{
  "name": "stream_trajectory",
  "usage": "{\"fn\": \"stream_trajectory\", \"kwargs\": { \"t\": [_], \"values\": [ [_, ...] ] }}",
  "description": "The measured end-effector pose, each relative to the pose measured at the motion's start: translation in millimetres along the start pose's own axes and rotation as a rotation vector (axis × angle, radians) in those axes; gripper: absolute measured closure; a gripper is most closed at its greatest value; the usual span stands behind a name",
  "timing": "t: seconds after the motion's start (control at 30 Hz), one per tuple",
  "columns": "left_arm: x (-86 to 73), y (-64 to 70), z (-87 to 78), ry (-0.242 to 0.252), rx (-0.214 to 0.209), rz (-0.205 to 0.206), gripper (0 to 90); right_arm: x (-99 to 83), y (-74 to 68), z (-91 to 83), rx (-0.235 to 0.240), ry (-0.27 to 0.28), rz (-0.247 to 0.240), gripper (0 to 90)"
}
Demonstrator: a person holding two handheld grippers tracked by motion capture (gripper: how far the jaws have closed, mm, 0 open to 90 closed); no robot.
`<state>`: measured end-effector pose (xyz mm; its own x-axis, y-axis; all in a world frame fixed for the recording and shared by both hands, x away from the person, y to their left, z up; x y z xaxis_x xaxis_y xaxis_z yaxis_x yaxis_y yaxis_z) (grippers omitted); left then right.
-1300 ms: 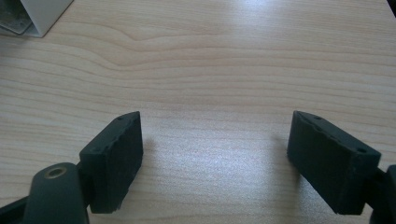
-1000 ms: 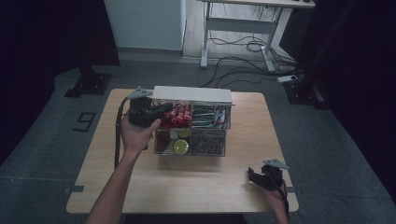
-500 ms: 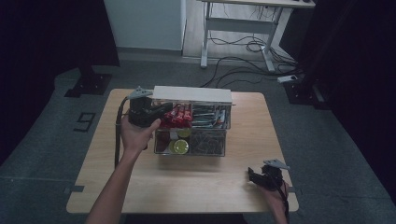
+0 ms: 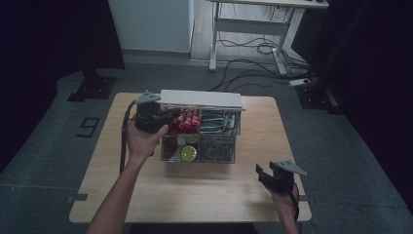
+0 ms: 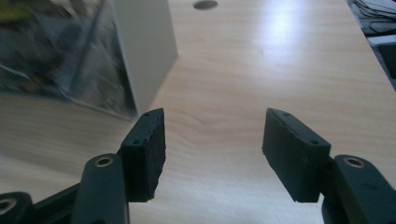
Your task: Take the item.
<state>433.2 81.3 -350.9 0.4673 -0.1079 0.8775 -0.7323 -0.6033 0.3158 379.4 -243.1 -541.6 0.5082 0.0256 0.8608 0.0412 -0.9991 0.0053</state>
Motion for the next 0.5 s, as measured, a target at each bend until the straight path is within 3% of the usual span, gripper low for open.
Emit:
{"fn": "stream_trajectory", "kwargs": {
  "t": [0.2,0.5],
  "values": [
    [-3.6,-1.9,4.0,-0.015,-0.002,0.000,90.0,21.8,-7.1,-6.8,0.012,0.024,-0.004,40.0],
    [-4.0,-2.3,7.8,-0.011,-0.002,-0.001,90.0,63.3,-33.7,-20.1,0.078,0.081,-0.041,41.6]
  ]
}}
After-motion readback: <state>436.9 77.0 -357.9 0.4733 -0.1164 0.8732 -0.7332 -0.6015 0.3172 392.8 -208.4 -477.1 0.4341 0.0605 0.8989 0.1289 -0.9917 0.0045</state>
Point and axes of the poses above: each handheld gripper's, and its own axes: z roughly forward along the jaws, x roughly out of its top, y roughly to its right, the point moved 9 cm from there along z, roughly forward along the jaws, and after that the axes turned 14 degrees about -x, right-handed, at the moved point
